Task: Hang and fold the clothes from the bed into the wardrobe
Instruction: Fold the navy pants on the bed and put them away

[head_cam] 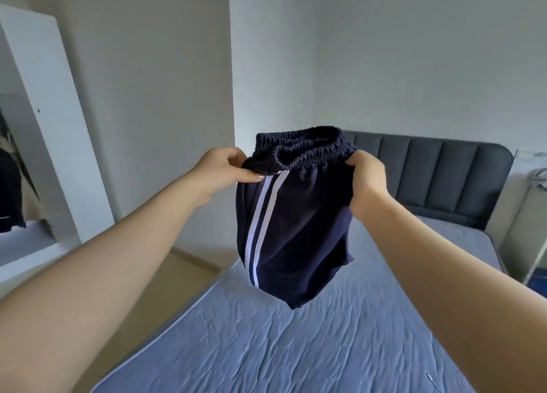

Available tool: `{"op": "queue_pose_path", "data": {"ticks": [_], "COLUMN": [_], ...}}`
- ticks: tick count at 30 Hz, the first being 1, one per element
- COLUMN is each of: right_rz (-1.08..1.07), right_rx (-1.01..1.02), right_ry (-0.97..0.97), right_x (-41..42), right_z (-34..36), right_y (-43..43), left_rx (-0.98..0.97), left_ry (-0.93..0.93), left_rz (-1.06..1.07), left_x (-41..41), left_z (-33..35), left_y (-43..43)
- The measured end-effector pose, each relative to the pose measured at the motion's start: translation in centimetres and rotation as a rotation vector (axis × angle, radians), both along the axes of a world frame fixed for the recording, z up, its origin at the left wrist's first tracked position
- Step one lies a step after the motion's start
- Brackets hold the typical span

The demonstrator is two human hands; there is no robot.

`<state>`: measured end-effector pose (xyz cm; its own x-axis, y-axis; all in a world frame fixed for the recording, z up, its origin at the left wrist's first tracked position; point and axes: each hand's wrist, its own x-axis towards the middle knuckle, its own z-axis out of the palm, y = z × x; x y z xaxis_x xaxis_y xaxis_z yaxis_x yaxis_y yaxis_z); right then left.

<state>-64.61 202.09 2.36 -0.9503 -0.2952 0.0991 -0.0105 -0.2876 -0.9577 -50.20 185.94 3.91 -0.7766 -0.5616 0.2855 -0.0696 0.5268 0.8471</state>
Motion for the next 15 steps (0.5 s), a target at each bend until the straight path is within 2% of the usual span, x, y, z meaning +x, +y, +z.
{"op": "queue_pose_path", "data": {"ticks": [8,15], "right_rz": [-0.007,0.021], "right_rx": [0.298,0.431], "right_ry": [-0.215,-0.445], "right_x": [4.0,6.3], "right_z": [-14.5,-24.8], "right_y": [8.0,12.7], "left_rx": [0.368,0.533], "left_ry": [-0.264,-0.451], "left_rz": [-0.094,-0.052], "left_x": [3.9,5.5], "left_z": [-15.7,-26.0], "left_y": [7.3,11.3]}}
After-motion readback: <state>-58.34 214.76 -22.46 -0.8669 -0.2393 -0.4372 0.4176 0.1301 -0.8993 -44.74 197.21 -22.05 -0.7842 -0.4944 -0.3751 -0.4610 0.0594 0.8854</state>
